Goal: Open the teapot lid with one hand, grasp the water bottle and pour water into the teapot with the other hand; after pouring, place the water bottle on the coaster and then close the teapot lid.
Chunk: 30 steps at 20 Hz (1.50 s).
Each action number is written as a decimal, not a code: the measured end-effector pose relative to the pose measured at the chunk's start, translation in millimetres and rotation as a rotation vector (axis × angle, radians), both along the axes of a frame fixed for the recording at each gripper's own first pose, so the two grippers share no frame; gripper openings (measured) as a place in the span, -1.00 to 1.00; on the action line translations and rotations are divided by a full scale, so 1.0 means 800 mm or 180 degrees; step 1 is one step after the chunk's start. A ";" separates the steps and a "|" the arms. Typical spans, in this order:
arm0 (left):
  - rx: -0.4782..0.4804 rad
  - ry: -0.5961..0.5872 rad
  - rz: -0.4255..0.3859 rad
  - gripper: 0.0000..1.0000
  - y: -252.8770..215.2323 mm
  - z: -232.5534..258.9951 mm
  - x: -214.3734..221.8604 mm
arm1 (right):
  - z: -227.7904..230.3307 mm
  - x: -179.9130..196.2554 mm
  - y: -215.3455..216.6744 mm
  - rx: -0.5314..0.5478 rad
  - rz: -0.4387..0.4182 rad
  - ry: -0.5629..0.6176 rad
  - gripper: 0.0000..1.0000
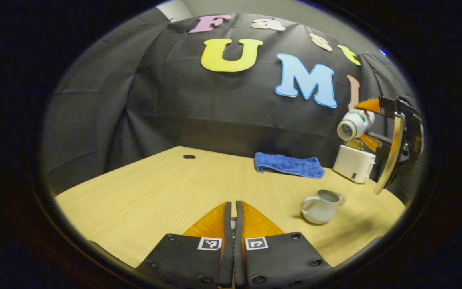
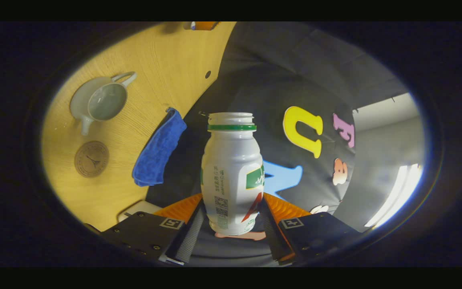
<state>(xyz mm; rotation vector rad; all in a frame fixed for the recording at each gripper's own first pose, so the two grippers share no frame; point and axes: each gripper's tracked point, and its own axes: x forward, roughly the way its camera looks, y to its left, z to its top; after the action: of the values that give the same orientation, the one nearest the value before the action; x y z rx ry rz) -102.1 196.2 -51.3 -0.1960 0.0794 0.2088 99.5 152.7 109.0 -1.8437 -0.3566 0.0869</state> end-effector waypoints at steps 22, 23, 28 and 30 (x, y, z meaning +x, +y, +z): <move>0.0187 -0.0358 -0.0398 -0.85 -0.085 0.083 0.031 | -0.138 -0.030 -0.065 0.3463 -0.0560 0.1898 0.46; 0.0207 -0.0386 -0.0453 -0.85 -0.096 0.088 0.038 | -0.142 -0.034 -0.070 0.3641 -0.0587 0.1970 0.46; 0.0351 -0.0407 -0.0730 -0.85 -0.147 0.096 0.090 | -0.152 -0.048 -0.094 0.4233 -0.0592 0.2226 0.46; 0.0392 -0.0408 -0.0806 -0.78 -0.169 0.095 0.110 | -0.150 -0.056 -0.112 0.4337 -0.0594 0.2212 0.46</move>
<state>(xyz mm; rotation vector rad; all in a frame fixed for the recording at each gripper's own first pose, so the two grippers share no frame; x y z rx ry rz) -14.5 60.8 24.5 -0.0751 -0.0362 -0.0515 54.8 63.5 -11.3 -0.4180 0.2412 0.2663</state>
